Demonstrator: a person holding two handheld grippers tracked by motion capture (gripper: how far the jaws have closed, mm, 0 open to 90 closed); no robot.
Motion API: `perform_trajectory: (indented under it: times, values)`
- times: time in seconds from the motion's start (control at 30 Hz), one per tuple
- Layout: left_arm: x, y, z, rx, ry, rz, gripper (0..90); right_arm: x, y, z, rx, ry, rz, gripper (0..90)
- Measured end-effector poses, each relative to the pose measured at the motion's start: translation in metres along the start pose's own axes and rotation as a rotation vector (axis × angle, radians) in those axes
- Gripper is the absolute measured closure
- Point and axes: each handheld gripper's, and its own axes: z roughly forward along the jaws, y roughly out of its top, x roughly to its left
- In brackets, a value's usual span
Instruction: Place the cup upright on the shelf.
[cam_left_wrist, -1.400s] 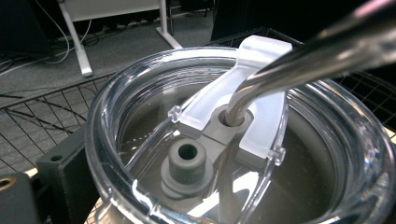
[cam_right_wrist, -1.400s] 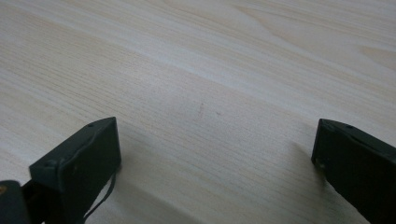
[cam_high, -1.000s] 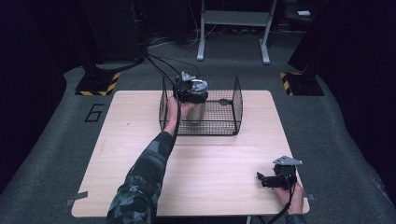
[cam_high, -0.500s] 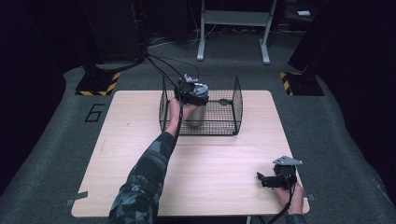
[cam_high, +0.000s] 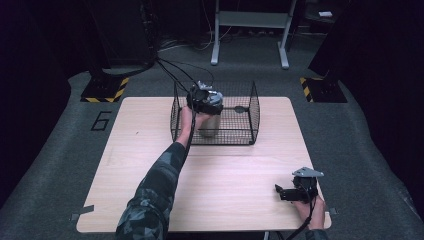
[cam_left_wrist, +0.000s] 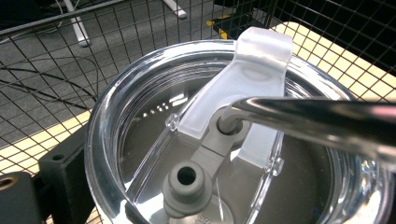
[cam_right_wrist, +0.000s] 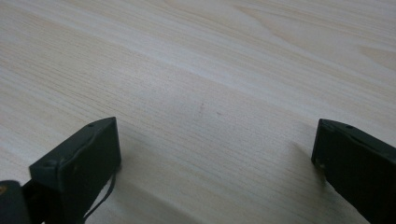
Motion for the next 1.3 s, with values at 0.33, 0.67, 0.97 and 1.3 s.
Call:
perform_trajectory:
  times: [0.33,0.67,0.97,1.3]
  values:
    - [0.004,-0.004,-0.004,0.002,-0.010,-0.018,3.2,0.000,0.000,0.000,0.001,0.001,-0.004,0.8]
    - [0.004,-0.003,-0.011,-0.010,-0.022,-0.057,0.0,0.000,0.000,0.000,0.002,0.001,-0.005,0.7]
    - [0.008,0.000,-0.032,0.004,-0.039,-0.047,0.0,0.000,0.000,0.000,0.001,0.000,-0.006,0.7]
    - [0.008,0.000,-0.068,-0.023,-0.070,-0.035,0.0,0.000,0.000,0.000,0.002,-0.001,-0.005,0.5]
